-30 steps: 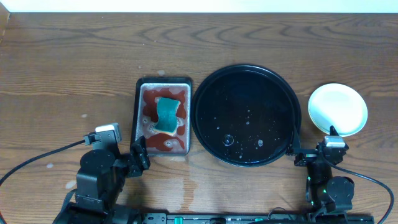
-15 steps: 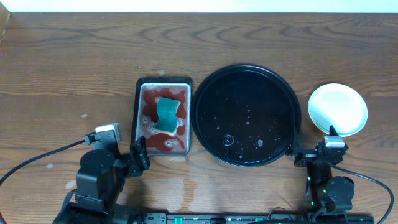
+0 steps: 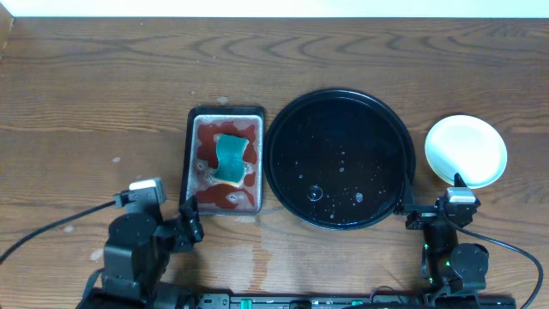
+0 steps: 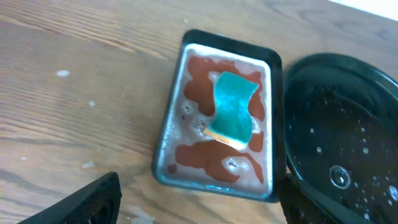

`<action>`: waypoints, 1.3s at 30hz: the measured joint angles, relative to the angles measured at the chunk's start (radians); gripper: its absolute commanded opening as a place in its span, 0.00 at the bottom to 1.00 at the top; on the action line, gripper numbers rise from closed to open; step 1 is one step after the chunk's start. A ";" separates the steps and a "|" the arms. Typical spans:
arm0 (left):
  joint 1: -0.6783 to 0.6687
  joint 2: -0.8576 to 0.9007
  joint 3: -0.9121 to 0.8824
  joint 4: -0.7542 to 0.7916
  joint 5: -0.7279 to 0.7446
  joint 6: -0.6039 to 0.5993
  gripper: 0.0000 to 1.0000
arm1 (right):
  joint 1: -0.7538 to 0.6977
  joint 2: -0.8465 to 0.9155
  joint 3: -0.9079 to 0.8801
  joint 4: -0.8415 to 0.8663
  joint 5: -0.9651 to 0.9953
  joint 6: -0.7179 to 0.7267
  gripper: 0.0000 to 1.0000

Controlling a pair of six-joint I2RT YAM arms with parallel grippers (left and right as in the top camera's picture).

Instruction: Clean dirty plates on tray and stack at the side

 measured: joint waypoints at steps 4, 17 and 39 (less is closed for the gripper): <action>0.047 -0.090 -0.064 0.063 0.000 0.006 0.82 | 0.000 0.000 0.000 0.000 0.000 0.000 0.99; 0.105 -0.372 -0.470 0.544 0.026 0.007 0.82 | 0.000 0.000 0.000 -0.001 -0.001 0.000 0.99; 0.105 -0.386 -0.709 0.880 0.076 0.191 0.82 | 0.000 -0.001 0.000 -0.001 -0.003 -0.001 0.99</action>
